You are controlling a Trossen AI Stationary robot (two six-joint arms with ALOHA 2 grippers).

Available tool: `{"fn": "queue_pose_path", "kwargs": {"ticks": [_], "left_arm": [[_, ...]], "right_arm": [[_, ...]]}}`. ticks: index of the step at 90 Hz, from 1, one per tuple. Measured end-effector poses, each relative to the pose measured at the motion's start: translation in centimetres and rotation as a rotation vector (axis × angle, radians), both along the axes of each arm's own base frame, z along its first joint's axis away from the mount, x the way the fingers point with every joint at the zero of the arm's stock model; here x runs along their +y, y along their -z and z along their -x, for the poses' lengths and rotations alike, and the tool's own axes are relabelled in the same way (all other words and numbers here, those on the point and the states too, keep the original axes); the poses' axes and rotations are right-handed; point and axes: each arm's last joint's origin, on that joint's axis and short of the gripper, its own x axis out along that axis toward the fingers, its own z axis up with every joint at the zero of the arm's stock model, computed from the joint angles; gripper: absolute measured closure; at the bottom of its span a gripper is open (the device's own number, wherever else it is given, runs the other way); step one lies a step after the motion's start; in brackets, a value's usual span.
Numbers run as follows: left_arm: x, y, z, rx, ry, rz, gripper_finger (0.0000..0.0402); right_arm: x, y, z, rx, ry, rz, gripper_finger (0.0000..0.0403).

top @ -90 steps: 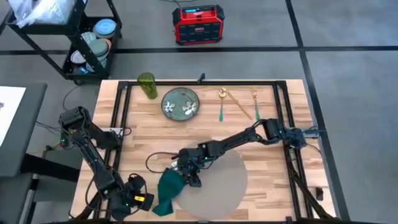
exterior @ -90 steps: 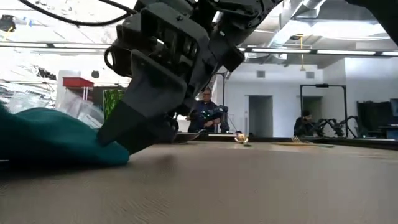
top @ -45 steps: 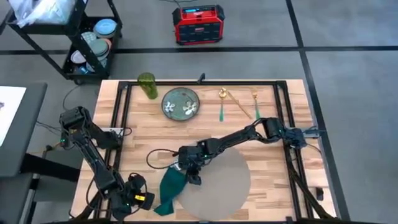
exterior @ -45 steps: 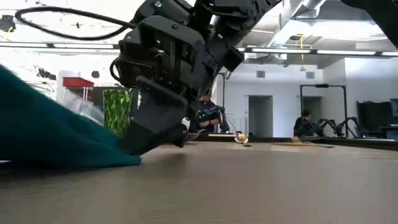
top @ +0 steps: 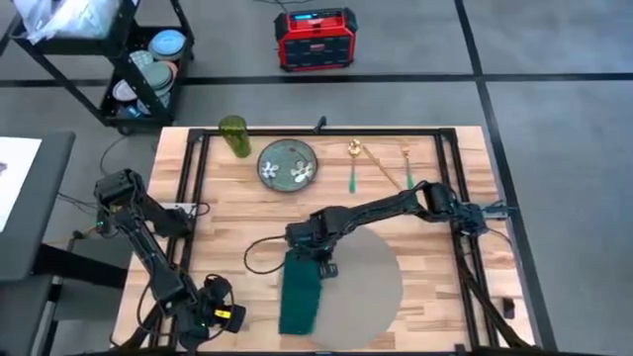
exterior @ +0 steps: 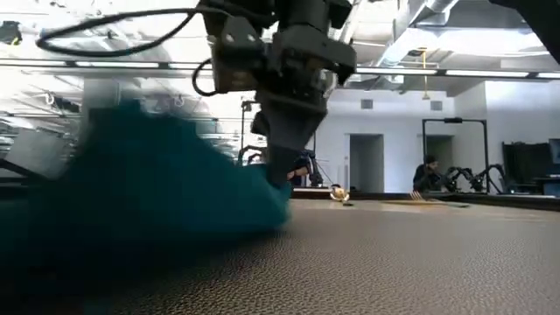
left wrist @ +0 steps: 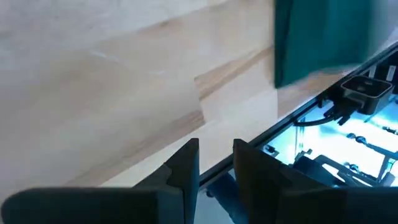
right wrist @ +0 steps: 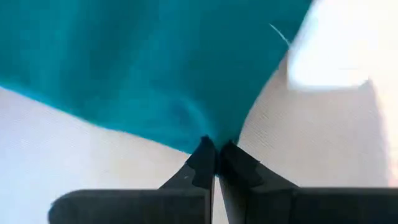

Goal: Set table place
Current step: Put the green napkin on the gray table mat

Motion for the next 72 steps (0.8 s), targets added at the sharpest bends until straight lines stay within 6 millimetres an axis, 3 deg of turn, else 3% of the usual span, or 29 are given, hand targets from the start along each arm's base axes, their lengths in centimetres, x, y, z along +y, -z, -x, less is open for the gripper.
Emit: {"fn": "queue_pose_path", "kwargs": {"ticks": [24, 45, 72], "left_arm": [[0.3, 0.0, -0.1, -0.032, -0.029, -0.040, 0.0320], [0.3, 0.0, -0.2, -0.032, -0.035, -0.043, 0.0320], [0.4, 0.1, -0.1, -0.030, -0.035, -0.047, 0.0320]], "right_arm": [[-3.7, -0.1, -0.3, -0.009, 0.065, 0.043, 0.0403], [-2.5, -1.3, -1.0, -0.079, 0.003, 0.016, 0.0403], [-2.1, -1.3, -1.0, -0.083, 0.008, -0.015, 0.0403]]}}
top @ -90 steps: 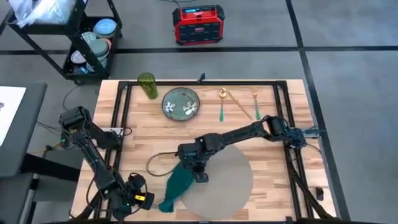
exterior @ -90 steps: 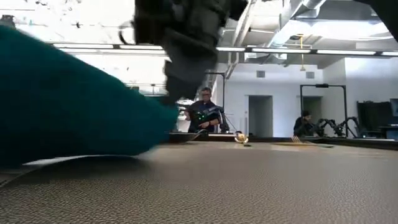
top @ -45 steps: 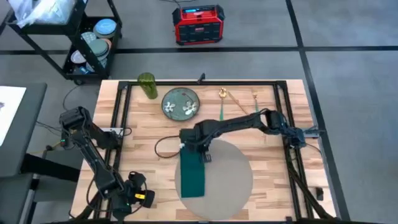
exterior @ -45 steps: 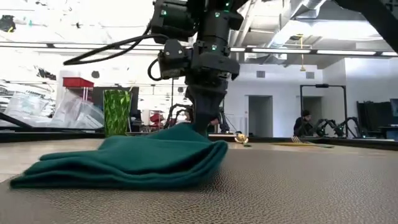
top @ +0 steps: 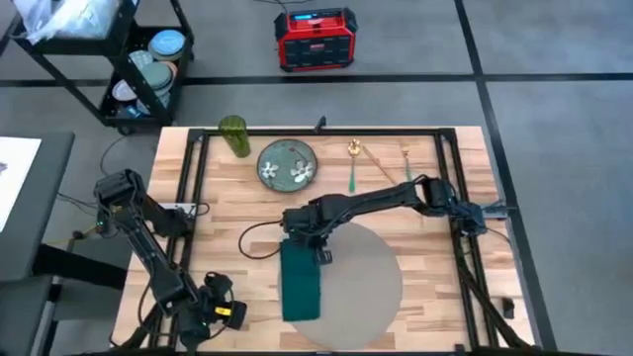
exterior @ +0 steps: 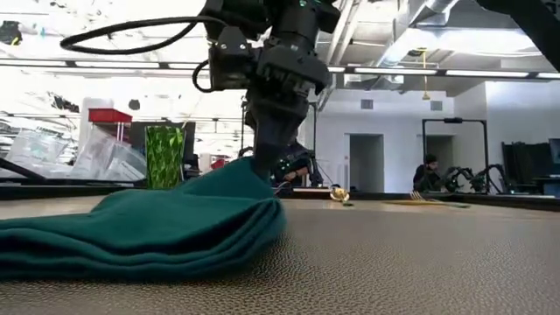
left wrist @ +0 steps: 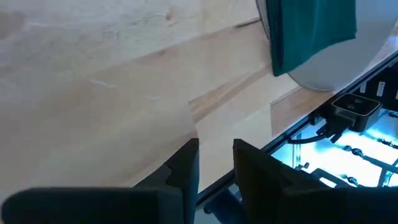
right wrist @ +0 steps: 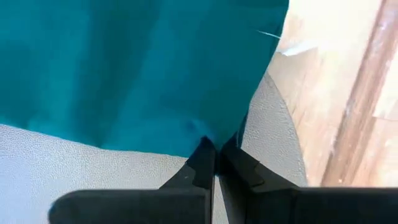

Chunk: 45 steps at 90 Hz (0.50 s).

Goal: Set table place
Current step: Put the green napkin on the gray table mat

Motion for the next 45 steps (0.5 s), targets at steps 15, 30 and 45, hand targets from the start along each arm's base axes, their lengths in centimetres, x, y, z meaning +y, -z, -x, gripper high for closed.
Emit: {"fn": "queue_pose_path", "kwargs": {"ticks": [15, 30, 45], "left_arm": [[0.0, 0.0, 0.0, 0.001, -0.001, -0.006, 0.0320], [0.1, 0.1, 0.0, -0.002, -0.004, -0.022, 0.0320], [0.4, 0.1, -0.1, 0.004, -0.013, -0.037, 0.0320]], "right_arm": [[0.1, 0.0, 0.1, 0.016, -0.026, -0.079, 0.0381], [-0.1, -0.1, -0.1, -0.004, -0.027, -0.095, 0.0312], [-2.1, 0.0, 0.0, 0.019, 0.059, -0.044, 0.0254]]}}
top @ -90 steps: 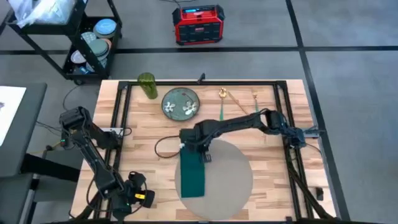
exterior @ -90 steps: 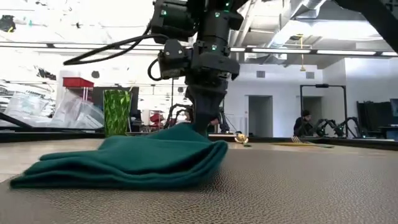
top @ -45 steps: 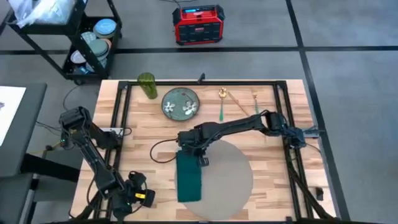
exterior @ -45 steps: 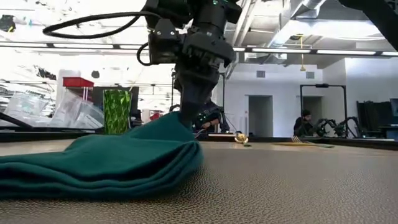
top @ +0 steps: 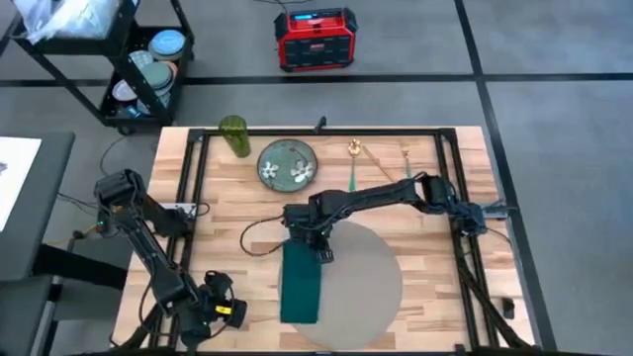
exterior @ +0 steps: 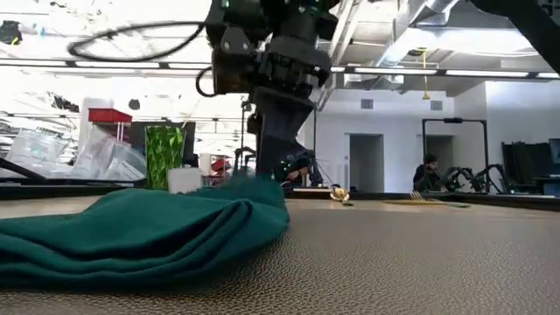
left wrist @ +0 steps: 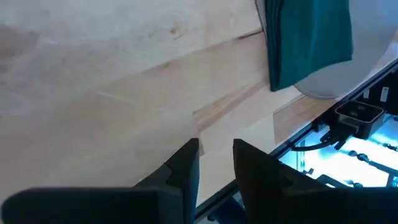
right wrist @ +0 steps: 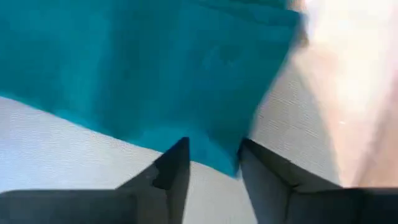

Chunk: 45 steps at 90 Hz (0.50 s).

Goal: Set table place
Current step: Put the green napkin on the gray table mat, then move the gray table mat to the center of the table

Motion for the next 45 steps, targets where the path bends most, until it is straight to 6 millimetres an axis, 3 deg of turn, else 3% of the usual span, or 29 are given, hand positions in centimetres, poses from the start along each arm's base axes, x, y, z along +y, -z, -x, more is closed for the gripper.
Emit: {"fn": "queue_pose_path", "kwargs": {"ticks": [13, 24, 38, 45], "left_arm": [[0.2, 0.0, -0.3, -0.004, 0.000, -0.009, 0.0320], [0.3, 0.0, -0.4, -0.004, -0.005, -0.012, 0.0320], [0.5, 0.1, -0.3, 0.011, -0.005, -0.039, 0.0320], [0.6, 0.2, -0.3, 0.015, -0.005, -0.046, 0.0320]], "right_arm": [[-2.9, 0.2, 0.7, 0.079, 0.095, 0.060, 0.0241], [-4.6, 0.5, 2.3, 0.244, 0.167, 0.061, 0.0270], [-3.6, 1.6, 3.4, 0.344, 0.108, 0.070, 0.0375], [-2.6, 1.7, 3.8, 0.349, 0.084, 0.087, 0.0393]]}}
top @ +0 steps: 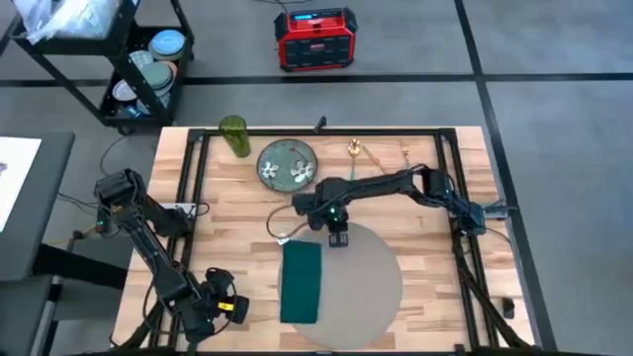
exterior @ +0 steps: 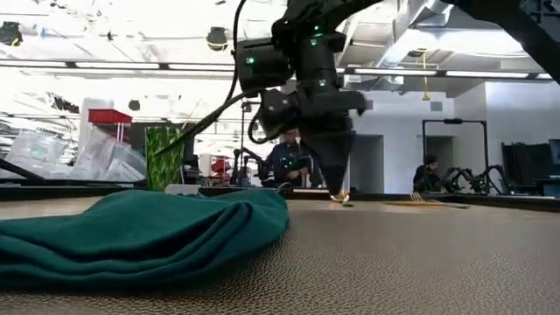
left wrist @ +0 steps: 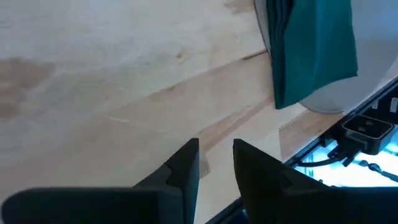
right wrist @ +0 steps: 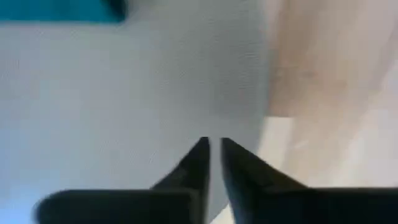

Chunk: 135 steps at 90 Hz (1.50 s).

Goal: Set table place
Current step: Move the gray table mat to the center of the table

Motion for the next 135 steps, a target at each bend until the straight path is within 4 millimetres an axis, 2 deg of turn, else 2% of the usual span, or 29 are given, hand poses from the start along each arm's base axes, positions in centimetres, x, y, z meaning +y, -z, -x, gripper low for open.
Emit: {"fn": "queue_pose_path", "kwargs": {"ticks": [9, 26, 47, 60, 84, 93, 106, 114, 125, 135], "left_arm": [[0.1, 0.0, 0.0, 0.004, 0.000, -0.007, 0.0320], [0.2, 0.1, 0.1, 0.013, 0.000, -0.023, 0.0320], [0.5, 0.2, 0.3, 0.033, -0.001, -0.056, 0.0320], [0.6, 0.3, 0.4, 0.043, -0.019, -0.059, 0.0320], [0.8, 0.3, 0.4, 0.052, -0.043, -0.062, 0.0320], [1.1, 0.4, 0.2, 0.062, -0.058, -0.073, 0.0320], [2.1, 0.4, -0.7, 0.078, -0.128, -0.087, 0.0320], [3.0, 0.3, -1.9, 0.017, -0.195, -0.118, 0.0320], [4.5, 0.1, -3.6, -0.075, -0.288, -0.195, 0.0330], [5.5, 0.1, -4.7, -0.088, -0.309, -0.220, 0.0377]], "right_arm": [[1.4, 0.3, 0.2, -0.021, -0.037, 0.028, 0.0401], [3.3, 2.1, 0.3, -0.073, -0.085, 0.037, 0.0403], [3.2, 2.8, -0.2, -0.174, -0.138, 0.032, 0.0403], [1.2, 2.5, -1.0, -0.231, -0.104, 0.022, 0.0403], [-5.0, 1.5, -2.0, -0.312, 0.027, 0.067, 0.0403], [-6.7, 1.1, -2.2, -0.351, 0.080, 0.028, 0.0403], [-8.2, -0.5, -2.9, -0.434, 0.094, 0.008, 0.0403], [-8.6, -2.2, -3.4, -0.478, 0.066, 0.000, 0.0403], [-8.8, -6.0, -3.7, -0.533, -0.011, 0.027, 0.0403], [-9.4, -9.3, -3.2, -0.556, -0.046, 0.064, 0.0403]]}}
